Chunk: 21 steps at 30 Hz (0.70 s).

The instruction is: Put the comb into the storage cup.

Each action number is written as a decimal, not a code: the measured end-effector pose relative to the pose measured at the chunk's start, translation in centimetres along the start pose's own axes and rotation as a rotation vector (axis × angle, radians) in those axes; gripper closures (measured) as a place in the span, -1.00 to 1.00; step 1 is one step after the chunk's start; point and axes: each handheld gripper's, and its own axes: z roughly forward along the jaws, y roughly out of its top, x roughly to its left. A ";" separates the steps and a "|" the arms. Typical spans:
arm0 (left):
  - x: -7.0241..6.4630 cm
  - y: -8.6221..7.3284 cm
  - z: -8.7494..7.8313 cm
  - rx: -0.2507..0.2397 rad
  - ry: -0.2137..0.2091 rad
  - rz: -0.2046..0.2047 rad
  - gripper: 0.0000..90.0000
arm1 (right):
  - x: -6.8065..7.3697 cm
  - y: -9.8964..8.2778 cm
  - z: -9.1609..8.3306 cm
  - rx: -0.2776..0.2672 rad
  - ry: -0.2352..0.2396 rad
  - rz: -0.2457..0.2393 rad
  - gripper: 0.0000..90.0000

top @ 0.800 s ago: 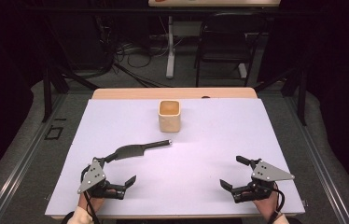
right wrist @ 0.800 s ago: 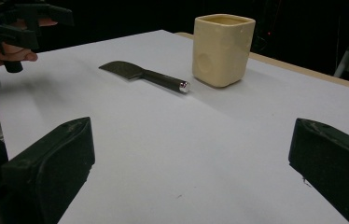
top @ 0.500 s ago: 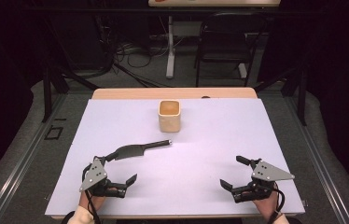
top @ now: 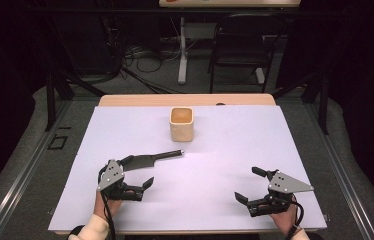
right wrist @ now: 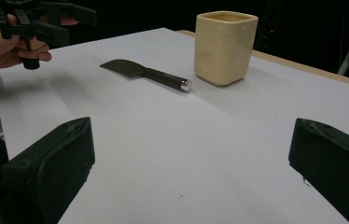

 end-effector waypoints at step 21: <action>0.9 1.4 4.1 0.070 0.013 -0.038 -1.00 | 0.2 0.0 0.0 0.007 -0.001 0.005 -1.00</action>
